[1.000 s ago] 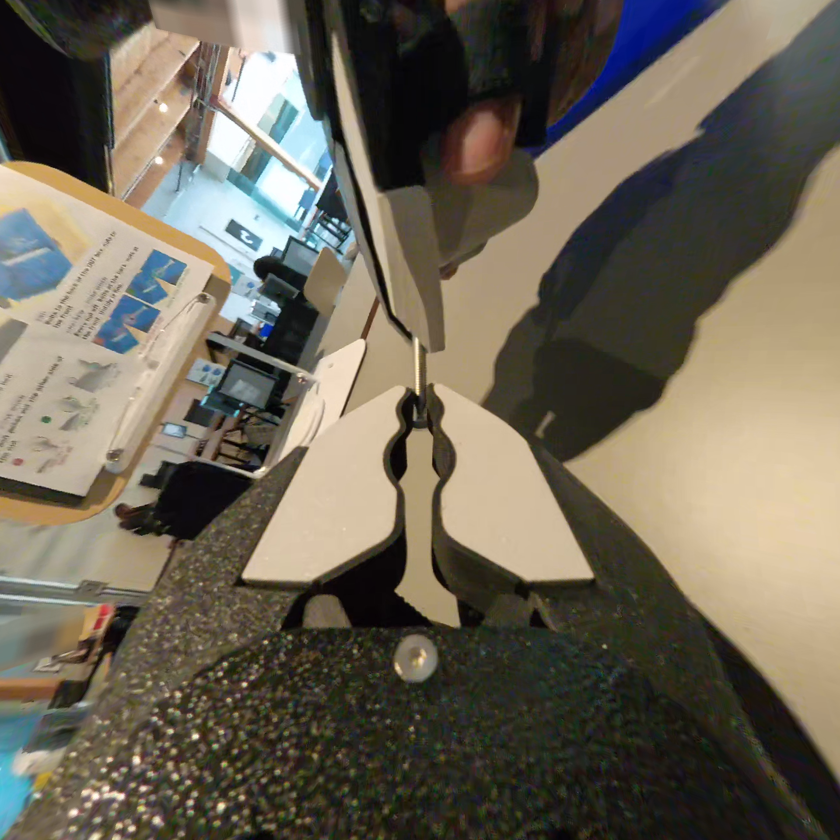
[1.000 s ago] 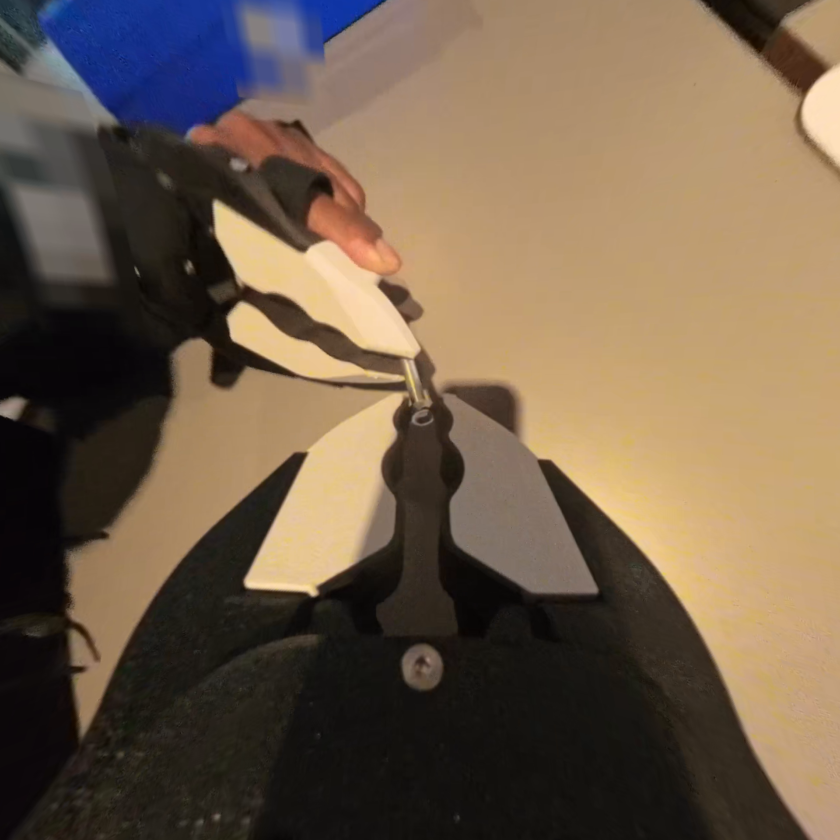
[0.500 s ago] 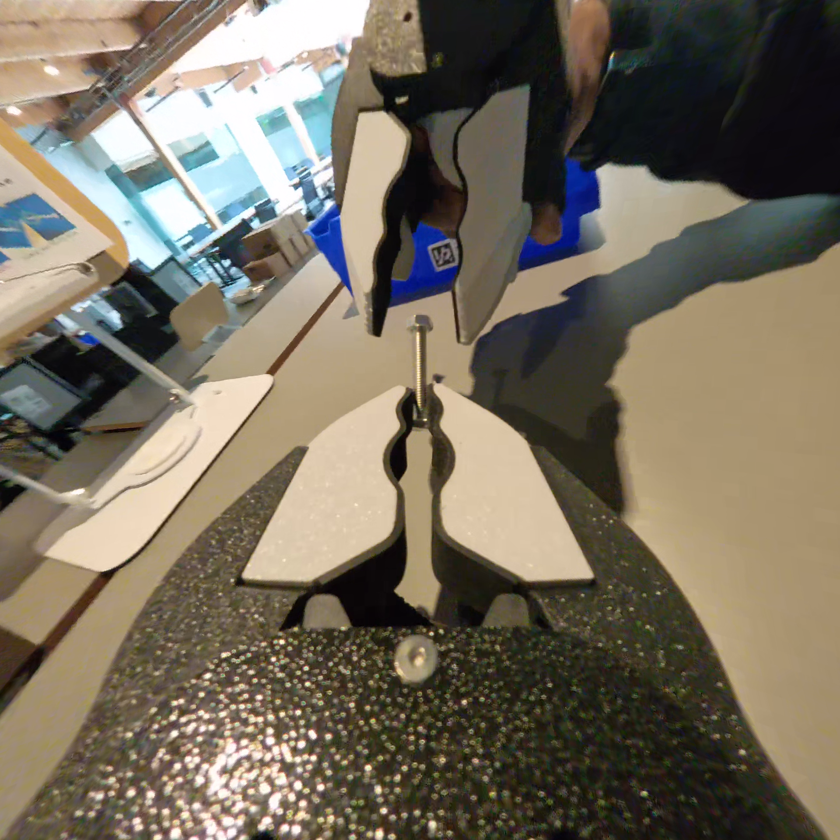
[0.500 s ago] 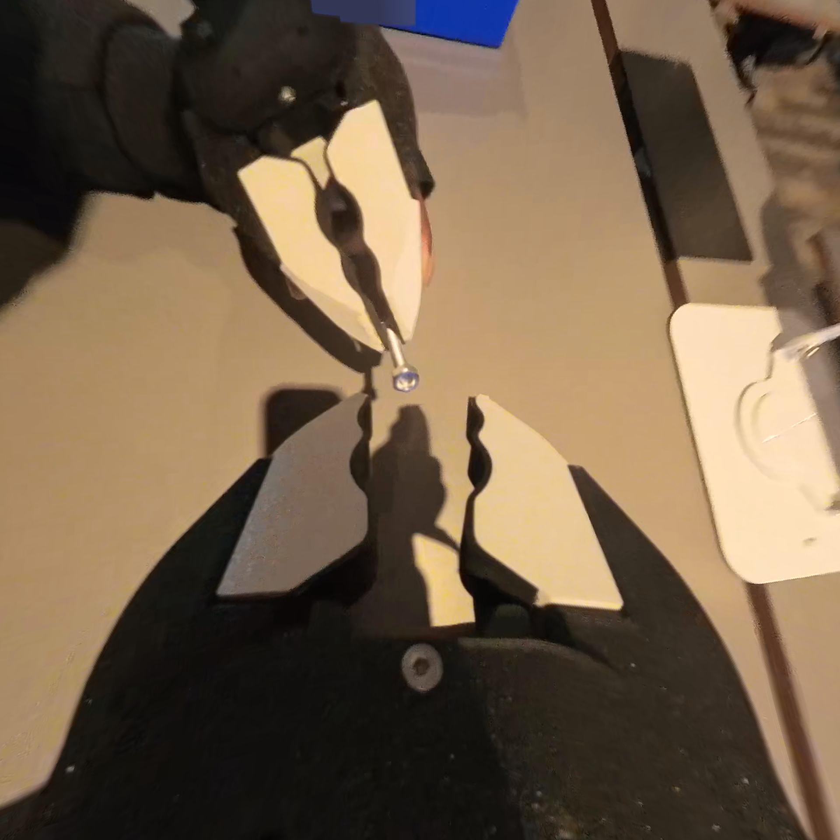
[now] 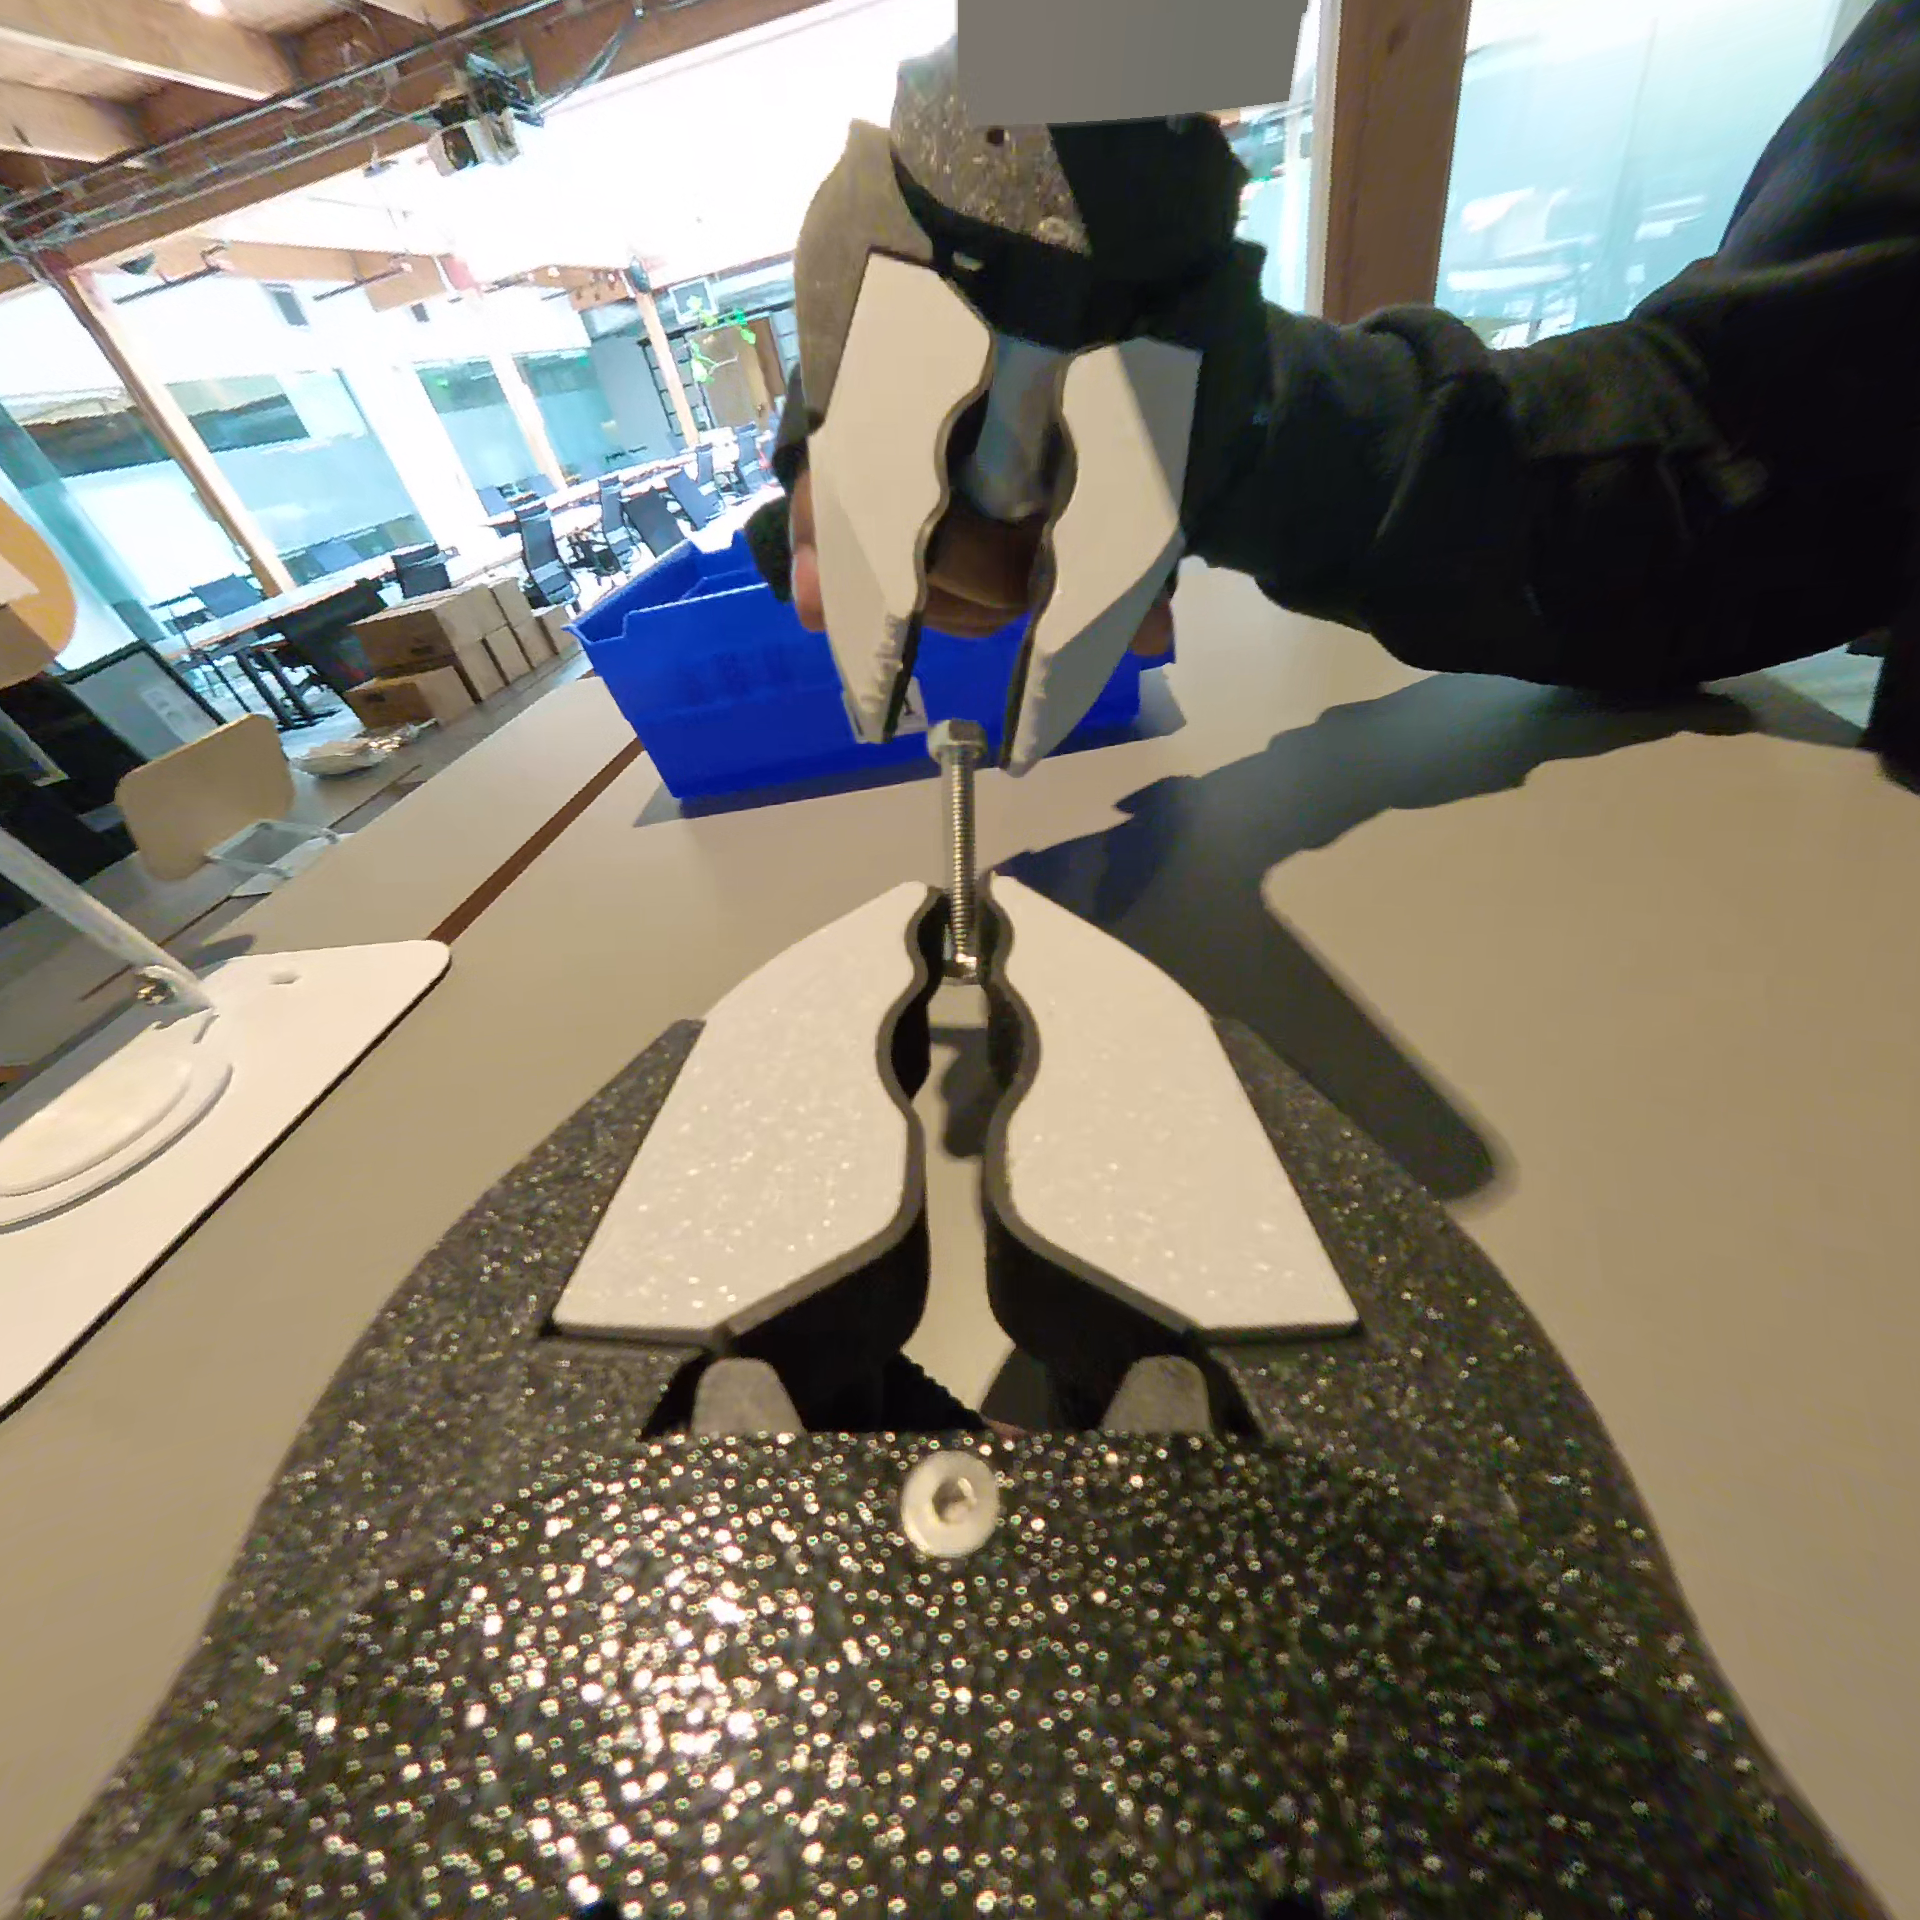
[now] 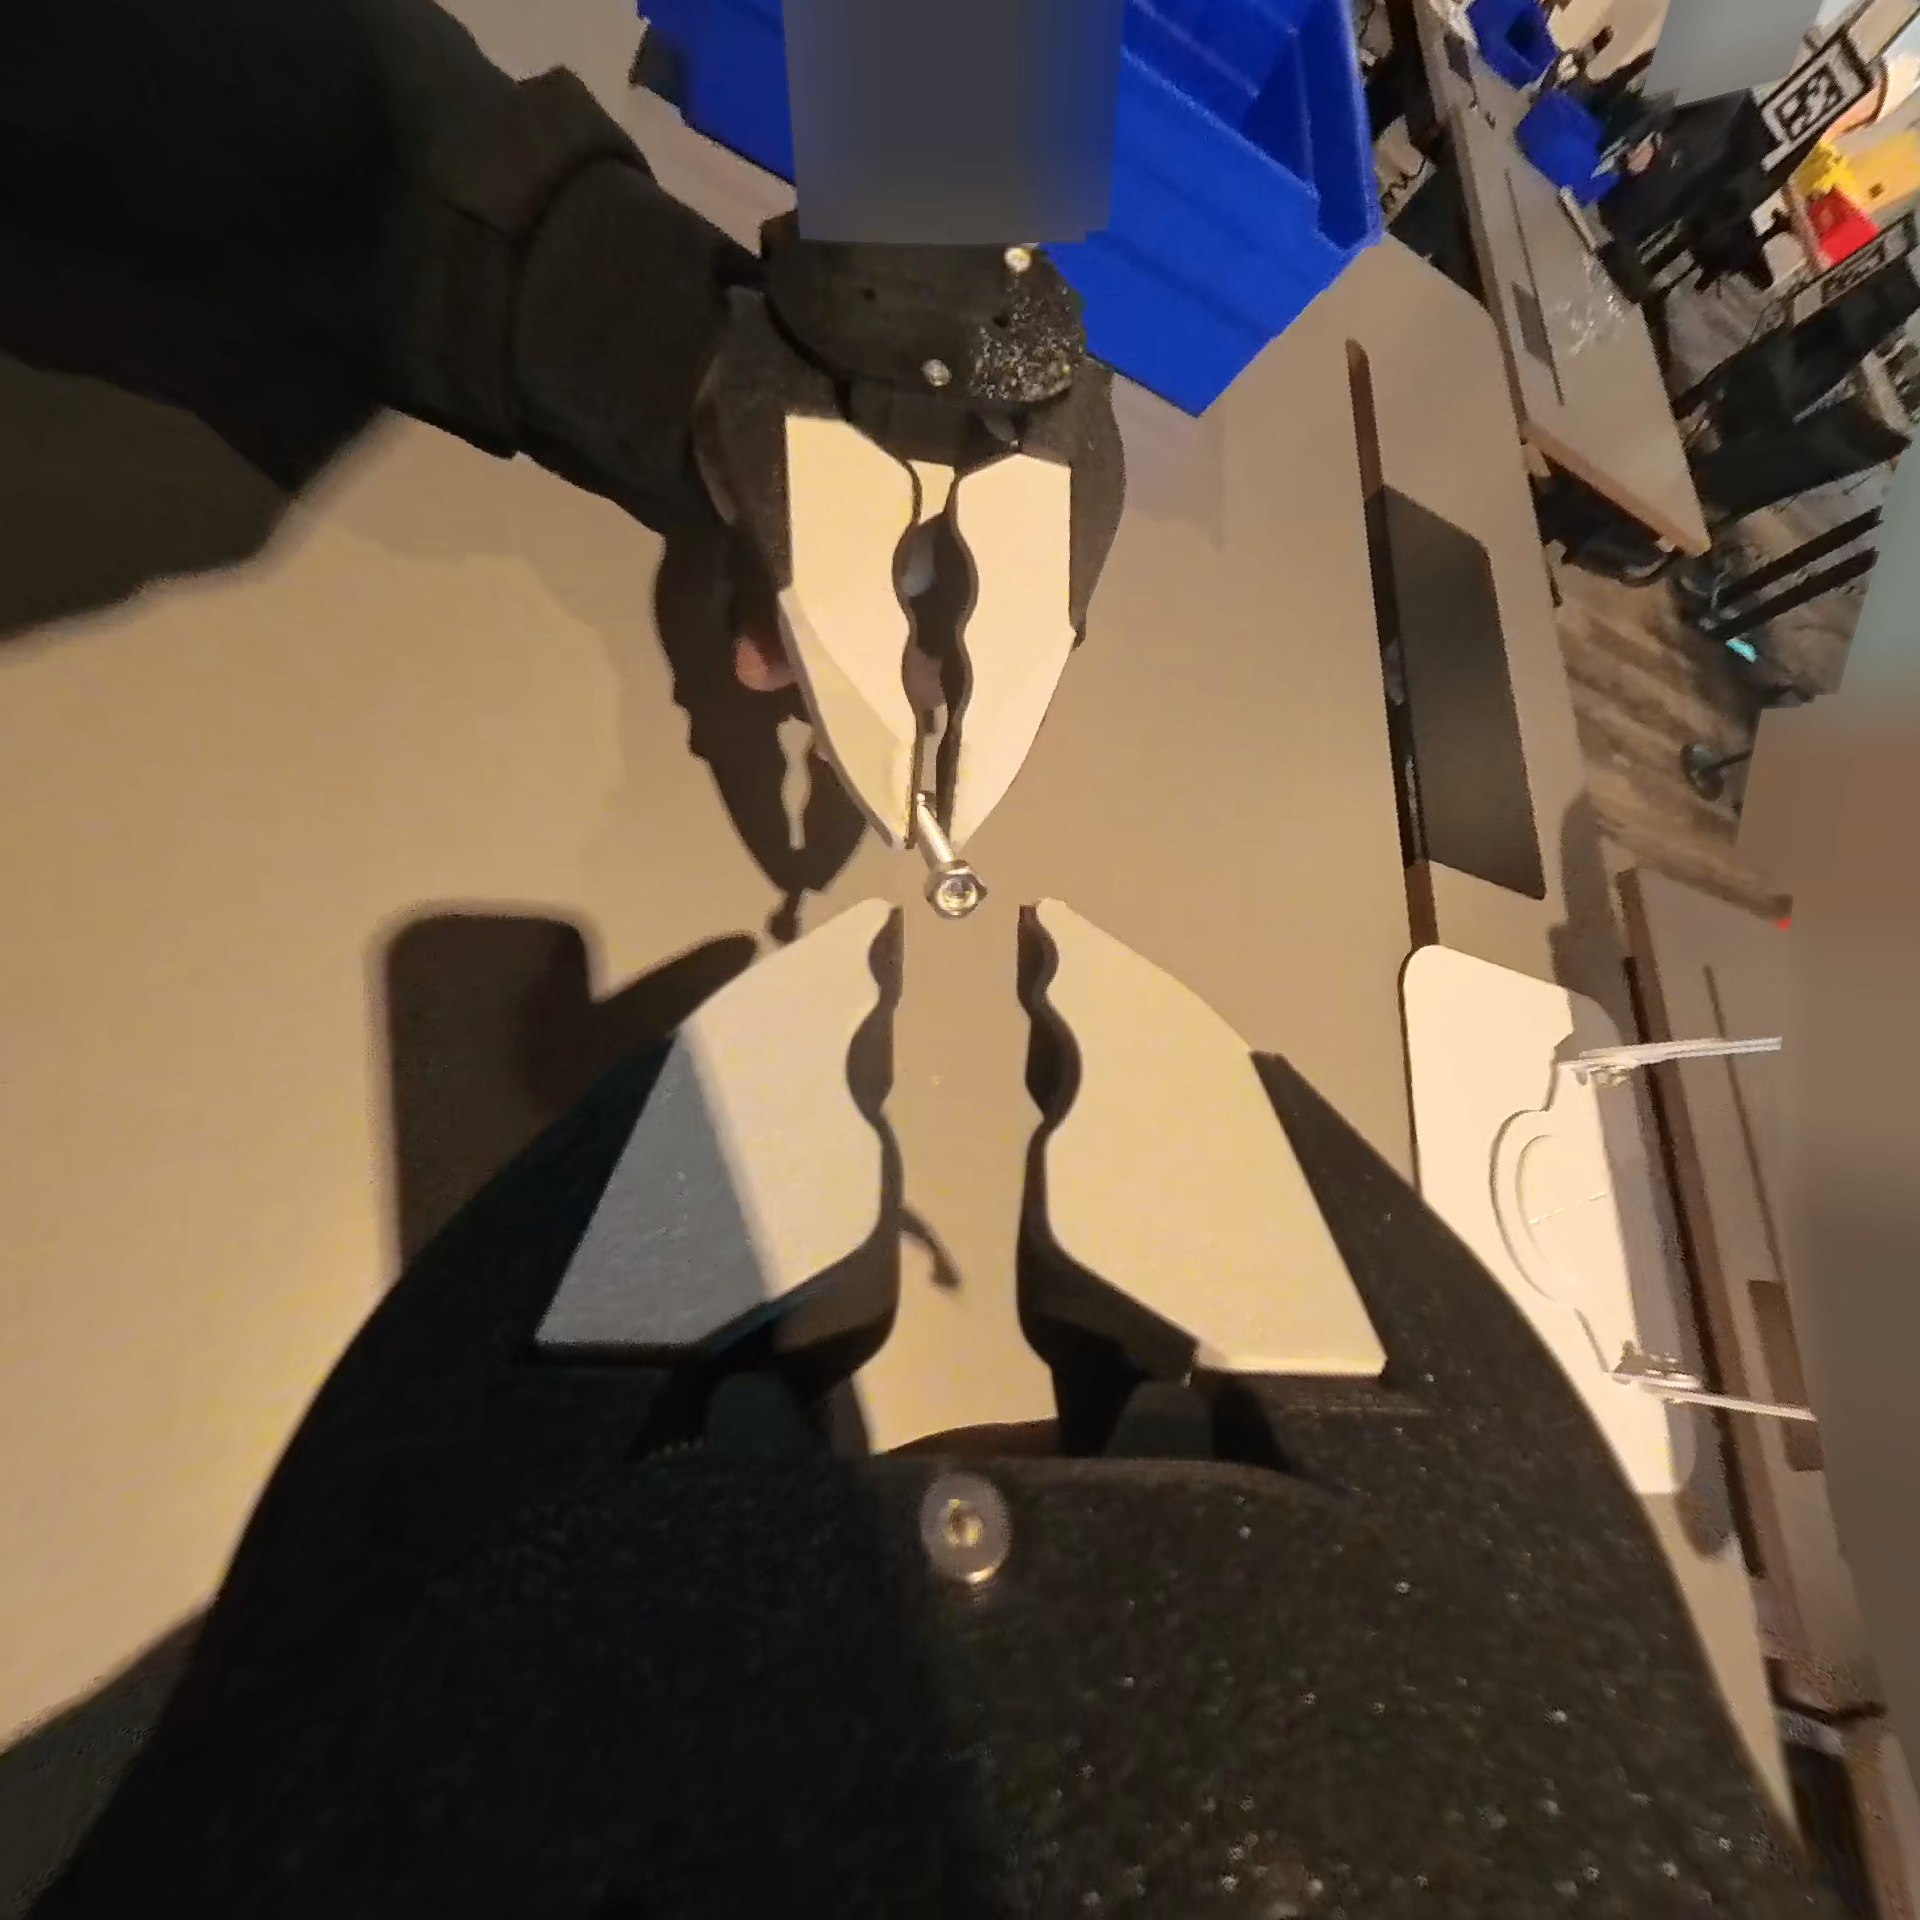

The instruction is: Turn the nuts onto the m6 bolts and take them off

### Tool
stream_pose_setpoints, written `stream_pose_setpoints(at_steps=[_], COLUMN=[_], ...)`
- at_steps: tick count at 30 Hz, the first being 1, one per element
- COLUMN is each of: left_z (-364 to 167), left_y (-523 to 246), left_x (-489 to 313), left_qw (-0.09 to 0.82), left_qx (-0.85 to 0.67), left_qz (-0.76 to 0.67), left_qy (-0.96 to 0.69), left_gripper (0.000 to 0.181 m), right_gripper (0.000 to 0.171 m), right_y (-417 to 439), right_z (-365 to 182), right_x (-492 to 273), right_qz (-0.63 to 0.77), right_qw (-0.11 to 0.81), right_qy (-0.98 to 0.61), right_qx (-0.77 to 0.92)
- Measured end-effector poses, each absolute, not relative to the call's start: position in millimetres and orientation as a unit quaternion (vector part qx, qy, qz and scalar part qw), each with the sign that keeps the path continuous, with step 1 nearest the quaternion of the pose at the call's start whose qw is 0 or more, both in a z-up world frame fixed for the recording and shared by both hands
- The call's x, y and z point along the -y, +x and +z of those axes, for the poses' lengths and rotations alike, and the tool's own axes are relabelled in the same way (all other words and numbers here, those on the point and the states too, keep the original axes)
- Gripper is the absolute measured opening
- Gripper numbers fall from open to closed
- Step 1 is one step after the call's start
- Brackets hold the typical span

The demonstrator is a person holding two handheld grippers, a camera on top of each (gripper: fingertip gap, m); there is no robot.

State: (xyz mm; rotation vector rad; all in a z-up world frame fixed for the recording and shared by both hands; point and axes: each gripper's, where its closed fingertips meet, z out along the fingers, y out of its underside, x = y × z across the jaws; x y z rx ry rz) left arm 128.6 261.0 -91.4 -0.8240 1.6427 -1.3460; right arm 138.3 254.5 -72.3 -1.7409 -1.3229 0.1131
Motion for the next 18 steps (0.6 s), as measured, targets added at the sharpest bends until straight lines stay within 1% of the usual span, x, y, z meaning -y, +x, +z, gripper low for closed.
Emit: stream_pose_setpoints(at_steps=[3, 8, 10, 12, 18], left_z=[-94, -98, -100, -101, -109], left_y=[127, 126, 126, 127, 135], left_x=[-255, -250, -248, -249, -262], left_qw=[0.403, 0.385, 0.379, 0.382, 0.431], left_qx=[-0.666, -0.679, -0.684, -0.686, -0.694], left_qz=[-0.538, -0.537, -0.535, -0.528, -0.466], left_qy=[-0.323, -0.32, -0.319, -0.324, -0.34], left_gripper=[0.005, 0.005, 0.005, 0.005, 0.005], right_gripper=[0.02, 0.019, 0.016, 0.011, 0.011], right_y=[138, 132, 133, 133, 147], right_z=[-77, -82, -85, -88, -105], right_x=[-251, -242, -244, -245, -253], right_qz=[0.026, 0.035, 0.021, 0.013, 0.028], right_qw=[0.448, 0.435, 0.43, 0.422, 0.352], right_qy=[-0.697, -0.683, -0.685, -0.69, -0.78], right_qx=[0.56, 0.585, 0.588, 0.588, 0.517])
